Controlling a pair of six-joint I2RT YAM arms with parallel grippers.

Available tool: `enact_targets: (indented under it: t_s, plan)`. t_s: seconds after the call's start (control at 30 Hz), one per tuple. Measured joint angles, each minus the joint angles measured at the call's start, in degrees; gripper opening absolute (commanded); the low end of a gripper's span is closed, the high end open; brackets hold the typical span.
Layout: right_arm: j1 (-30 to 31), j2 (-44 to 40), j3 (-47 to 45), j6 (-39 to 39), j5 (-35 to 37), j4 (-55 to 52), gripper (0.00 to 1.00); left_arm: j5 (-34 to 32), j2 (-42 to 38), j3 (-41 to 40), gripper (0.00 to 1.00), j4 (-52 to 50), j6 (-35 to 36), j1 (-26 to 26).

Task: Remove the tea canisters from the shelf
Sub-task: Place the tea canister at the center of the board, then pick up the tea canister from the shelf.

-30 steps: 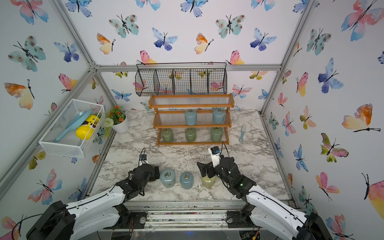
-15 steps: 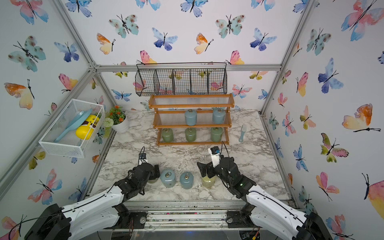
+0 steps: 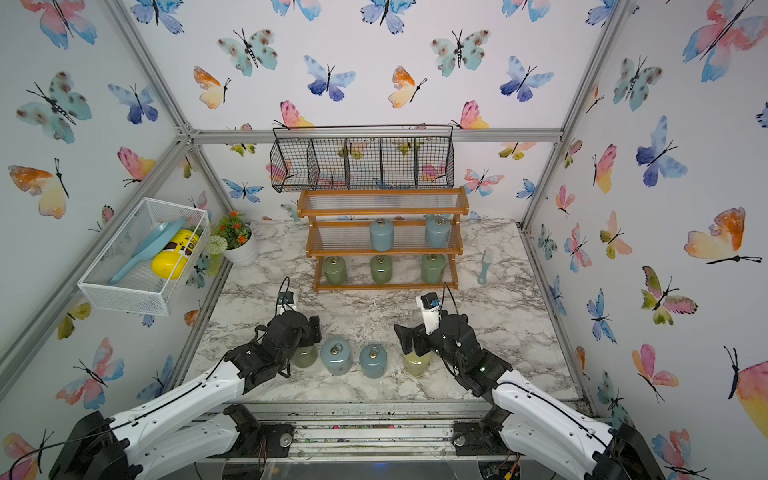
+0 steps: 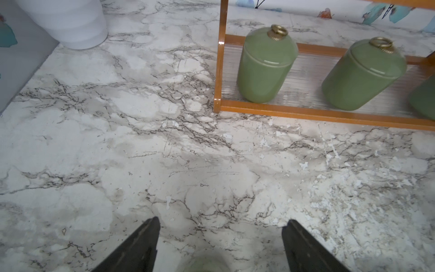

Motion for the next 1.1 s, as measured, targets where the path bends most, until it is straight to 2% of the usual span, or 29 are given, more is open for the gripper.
enact_targets:
  t_s: [0.27,0.47,0.73,0.93,1.1]
  plan:
    - [0.0,0.0,0.0,-0.02,-0.02,0.0,1.0,14.16,4.15,9.14,0.81,-9.05,4.17,9.14]
    - [0.0,0.0,0.0,-0.46,-0.04,0.0,1.0,21.7,9.99,12.26,0.71,-13.99,8.81,10.56]
    - [0.0,0.0,0.0,-0.72,-0.17,0.0,0.99,24.39,17.62,16.15,0.6,-19.12,10.08,10.67]
    - [0.0,-0.5,0.0,-0.94,-0.15,-0.02,1.0,24.46,18.05,15.54,0.5,-21.11,8.37,10.67]
    - [-0.07,-0.59,0.0,-1.29,-0.17,-0.02,1.0,24.55,16.2,13.97,0.5,-20.87,6.97,10.67]
